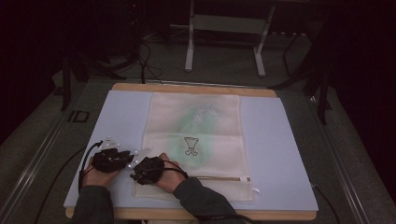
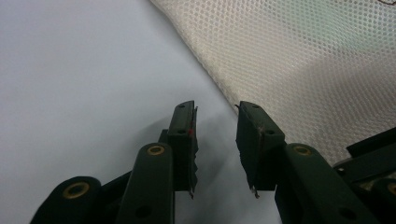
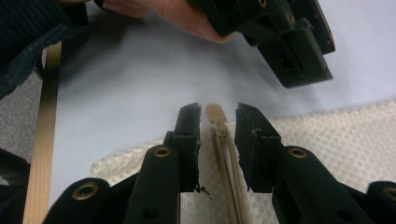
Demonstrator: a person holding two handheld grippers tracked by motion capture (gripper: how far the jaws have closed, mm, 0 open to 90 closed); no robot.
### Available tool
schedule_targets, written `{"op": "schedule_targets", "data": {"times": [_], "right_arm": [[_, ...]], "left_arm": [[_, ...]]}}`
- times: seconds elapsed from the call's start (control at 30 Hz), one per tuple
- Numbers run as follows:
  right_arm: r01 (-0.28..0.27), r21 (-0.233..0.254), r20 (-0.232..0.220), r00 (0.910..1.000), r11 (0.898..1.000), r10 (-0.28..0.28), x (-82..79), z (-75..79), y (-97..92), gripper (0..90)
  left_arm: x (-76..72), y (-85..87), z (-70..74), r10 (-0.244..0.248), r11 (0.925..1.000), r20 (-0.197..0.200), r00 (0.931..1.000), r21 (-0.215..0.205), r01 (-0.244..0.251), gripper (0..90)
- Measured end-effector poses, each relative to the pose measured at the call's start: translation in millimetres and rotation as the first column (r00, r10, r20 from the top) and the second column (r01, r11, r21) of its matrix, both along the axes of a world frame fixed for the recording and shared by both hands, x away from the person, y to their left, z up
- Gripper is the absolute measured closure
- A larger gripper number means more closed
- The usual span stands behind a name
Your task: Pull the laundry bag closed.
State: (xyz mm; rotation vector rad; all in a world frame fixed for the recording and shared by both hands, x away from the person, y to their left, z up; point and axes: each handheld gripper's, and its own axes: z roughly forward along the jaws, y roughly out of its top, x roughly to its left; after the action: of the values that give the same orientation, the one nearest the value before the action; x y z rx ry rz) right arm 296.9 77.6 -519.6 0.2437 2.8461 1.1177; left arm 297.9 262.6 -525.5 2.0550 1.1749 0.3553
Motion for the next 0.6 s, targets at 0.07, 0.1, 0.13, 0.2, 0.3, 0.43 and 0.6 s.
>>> {"op": "schedule_targets", "data": {"times": [0.07,0.1,0.13,0.2,0.3,0.43,0.6], "right_arm": [[0.0,-0.001,0.001,1.0,1.0,0.0,0.7,-0.8,2.4,70.8],[0.001,-0.002,0.001,1.0,1.0,-0.001,1.0,-1.3,3.5,70.9],[0.003,-0.002,-0.002,1.0,1.0,-0.003,1.3,-1.8,4.5,71.2],[0.005,-0.005,-0.004,1.0,1.0,-0.005,2.3,-2.2,6.5,72.2],[0.005,-0.008,-0.008,1.0,1.0,-0.005,4.0,-2.6,9.2,73.1],[-0.002,-0.026,0.0,1.0,1.0,0.002,4.8,-3.1,14.2,74.3],[-0.005,-0.045,0.009,0.9999,0.999,0.005,5.0,-5.6,20.5,74.3]], "left_arm": [[0.1,0.0,-0.1,0.0,1.0,-0.001,1.0,0.001,0.0,67.1],[0.2,0.0,-0.3,0.001,1.0,-0.001,1.0,0.001,-0.001,67.1],[0.3,0.1,-0.3,0.002,1.0,-0.001,1.0,0.001,-0.002,67.1],[0.4,0.2,-0.5,0.003,1.0,-0.003,1.0,0.0,-0.003,67.1],[0.3,0.3,-0.4,0.004,1.0,-0.003,1.0,0.0,-0.004,67.1],[0.4,0.2,-0.4,0.005,1.0,-0.004,1.0,0.0,-0.005,67.1],[0.2,1.5,0.2,0.009,0.9999,0.0,1.0,-0.005,-0.009,67.0]]}}
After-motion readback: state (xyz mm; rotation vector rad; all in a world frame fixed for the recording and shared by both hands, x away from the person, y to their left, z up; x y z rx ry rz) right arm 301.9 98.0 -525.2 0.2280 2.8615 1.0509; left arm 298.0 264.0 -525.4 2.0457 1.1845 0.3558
